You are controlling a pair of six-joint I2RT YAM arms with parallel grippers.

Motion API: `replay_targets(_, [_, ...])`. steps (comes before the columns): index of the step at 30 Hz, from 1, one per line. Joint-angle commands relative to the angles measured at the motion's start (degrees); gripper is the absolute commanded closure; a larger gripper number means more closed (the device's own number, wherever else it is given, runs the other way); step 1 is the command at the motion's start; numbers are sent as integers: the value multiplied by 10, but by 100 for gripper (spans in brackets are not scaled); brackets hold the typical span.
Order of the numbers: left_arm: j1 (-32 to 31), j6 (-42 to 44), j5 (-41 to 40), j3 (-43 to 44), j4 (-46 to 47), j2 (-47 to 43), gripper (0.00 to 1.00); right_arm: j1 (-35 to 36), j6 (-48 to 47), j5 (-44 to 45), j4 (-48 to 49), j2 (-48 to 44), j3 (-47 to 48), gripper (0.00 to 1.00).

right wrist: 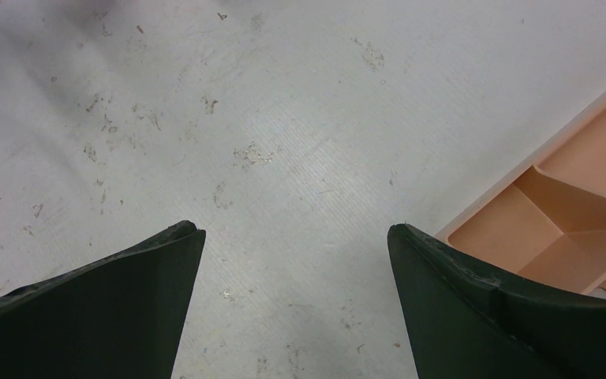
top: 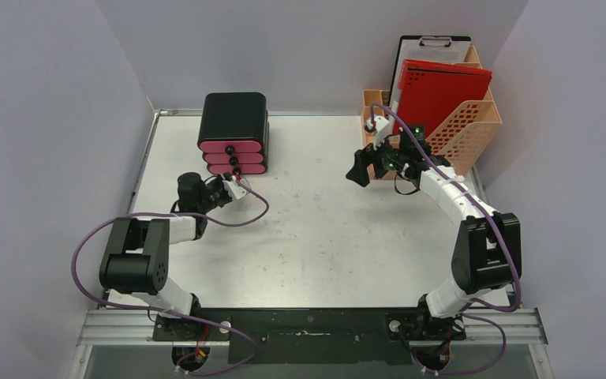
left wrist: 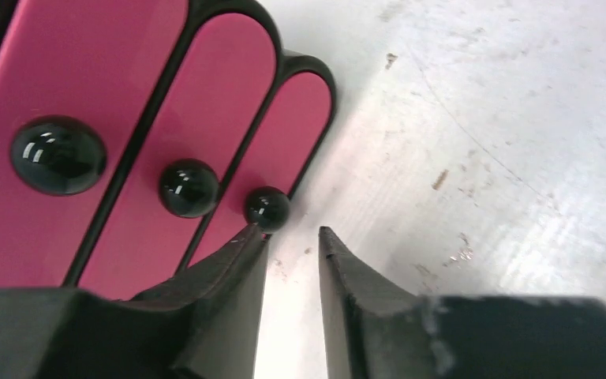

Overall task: Organize the desk
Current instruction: Close the drawer in the storage box.

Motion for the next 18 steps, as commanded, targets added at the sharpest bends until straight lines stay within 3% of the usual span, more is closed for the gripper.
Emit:
replay_targets(1, [8, -10, 47, 14, -85, -47, 66, -5, -9, -13, 14, -18, 13, 10])
replay_targets(4, [20, -21, 63, 15, -135, -89, 46, -5, -10, -15, 9, -15, 19, 10])
replay_targets(10, [62, -91, 115, 23, -251, -181, 19, -5, -19, -8, -6, -22, 31, 10])
replay_targets(15, [76, -163, 146, 66, -373, -235, 3, -5, -16, 6, -22, -26, 48, 10])
replay_targets(18, [78, -202, 148, 106, -447, -244, 3, -5, -4, 30, -35, -32, 67, 10])
